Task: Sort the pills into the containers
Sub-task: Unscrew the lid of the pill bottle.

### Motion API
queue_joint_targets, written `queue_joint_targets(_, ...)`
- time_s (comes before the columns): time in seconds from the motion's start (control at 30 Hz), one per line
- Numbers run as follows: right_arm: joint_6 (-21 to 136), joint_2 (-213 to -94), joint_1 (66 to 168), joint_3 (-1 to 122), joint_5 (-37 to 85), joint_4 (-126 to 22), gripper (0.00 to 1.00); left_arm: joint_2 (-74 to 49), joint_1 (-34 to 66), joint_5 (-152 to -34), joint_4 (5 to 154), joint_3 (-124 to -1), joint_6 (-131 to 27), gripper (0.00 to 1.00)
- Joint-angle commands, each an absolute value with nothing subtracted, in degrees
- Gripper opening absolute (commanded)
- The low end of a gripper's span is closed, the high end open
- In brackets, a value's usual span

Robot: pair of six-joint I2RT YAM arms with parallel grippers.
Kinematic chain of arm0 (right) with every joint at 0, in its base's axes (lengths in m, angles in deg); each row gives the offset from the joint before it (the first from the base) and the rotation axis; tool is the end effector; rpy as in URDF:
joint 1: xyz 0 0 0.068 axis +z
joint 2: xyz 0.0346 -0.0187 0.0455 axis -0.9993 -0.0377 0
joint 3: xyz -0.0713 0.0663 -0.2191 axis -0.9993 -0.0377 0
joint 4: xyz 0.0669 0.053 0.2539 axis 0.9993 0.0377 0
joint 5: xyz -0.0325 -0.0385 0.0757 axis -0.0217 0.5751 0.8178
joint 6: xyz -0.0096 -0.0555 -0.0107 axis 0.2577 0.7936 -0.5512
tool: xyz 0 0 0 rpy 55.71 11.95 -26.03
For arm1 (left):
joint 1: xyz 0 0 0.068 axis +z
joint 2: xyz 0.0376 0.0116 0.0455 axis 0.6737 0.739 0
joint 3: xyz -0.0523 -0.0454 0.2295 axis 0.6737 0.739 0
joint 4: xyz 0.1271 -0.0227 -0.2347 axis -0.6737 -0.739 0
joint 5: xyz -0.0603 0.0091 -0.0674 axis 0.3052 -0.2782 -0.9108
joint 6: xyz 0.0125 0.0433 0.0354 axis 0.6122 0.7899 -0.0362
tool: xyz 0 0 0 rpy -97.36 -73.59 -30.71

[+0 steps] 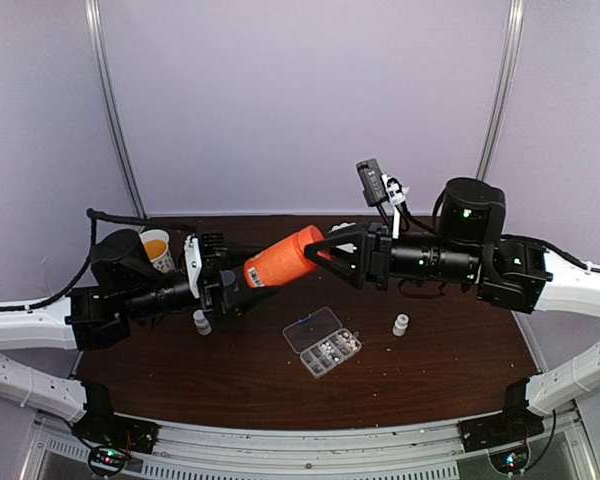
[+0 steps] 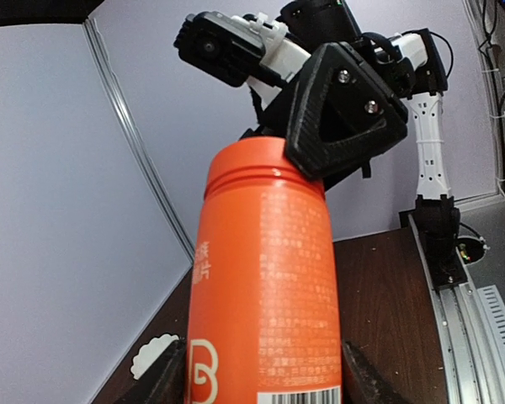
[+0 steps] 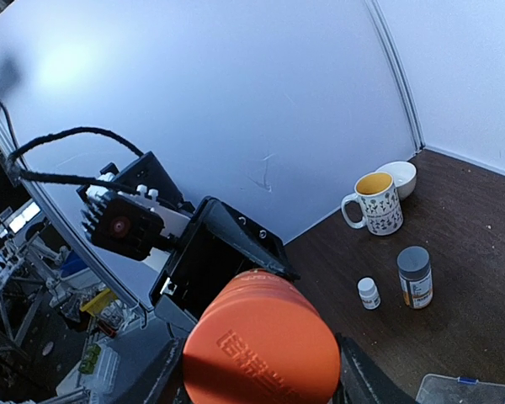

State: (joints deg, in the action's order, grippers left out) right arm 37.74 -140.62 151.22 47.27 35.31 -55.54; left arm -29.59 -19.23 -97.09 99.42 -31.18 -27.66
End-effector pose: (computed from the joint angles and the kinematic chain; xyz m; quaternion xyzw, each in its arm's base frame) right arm 0.1242 0.2768 0.3569 -0.3319 0.6418 0.5639 0.3999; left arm 0.1216 -0.2424 0.2988 0.4700 0.4899 -0.3663 0.6363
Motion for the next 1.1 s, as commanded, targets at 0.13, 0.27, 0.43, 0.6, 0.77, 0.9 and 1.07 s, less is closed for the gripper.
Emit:
queue_joint_targets(0.13, 67.95, -138.62, 151.57, 46.56, 49.57, -50.15, 0.12, -31.4, -17.27, -112.99, 96.01, -35.42, -36.67, 0.0)
queue_joint_targets(0.27, 81.03, -137.36, 151.64, 45.09, 50.03, -48.1, 0.12, -31.06, -17.32, -118.16, 92.83, -36.77, -36.56, 0.0)
queue_joint_targets(0.43, 95.9, -138.11, 151.57, 47.16, 47.11, -42.92, 0.12, -29.89, -17.23, -120.57, 92.25, -37.31, -36.6, 0.0)
queue_joint_targets(0.6, 109.95, -139.98, 151.58, 50.5, 43.26, -38.61, 0.12, -28.14, -17.27, -122.24, 92.11, -38.44, -36.98, 0.0)
queue_joint_targets(0.77, 118.24, -142.18, 151.27, 55.04, 41.23, -36.42, 0.12, -26.73, -17.31, -123.54, 91.4, -39.71, -36.57, 0.0)
queue_joint_targets(0.9, 130.73, -145.62, 151.21, 61.34, 41.68, -24.41, 0.12, -26.39, -17.31, -123.82, 91.3, -39.98, -36.29, 0.0)
queue_joint_targets(1.07, 134.13, -145.79, 151.28, 60.13, 40.53, -25.68, 0.36, -26.69, -17.27, -122.87, 91.24, -39.34, -35.28, 0.0)
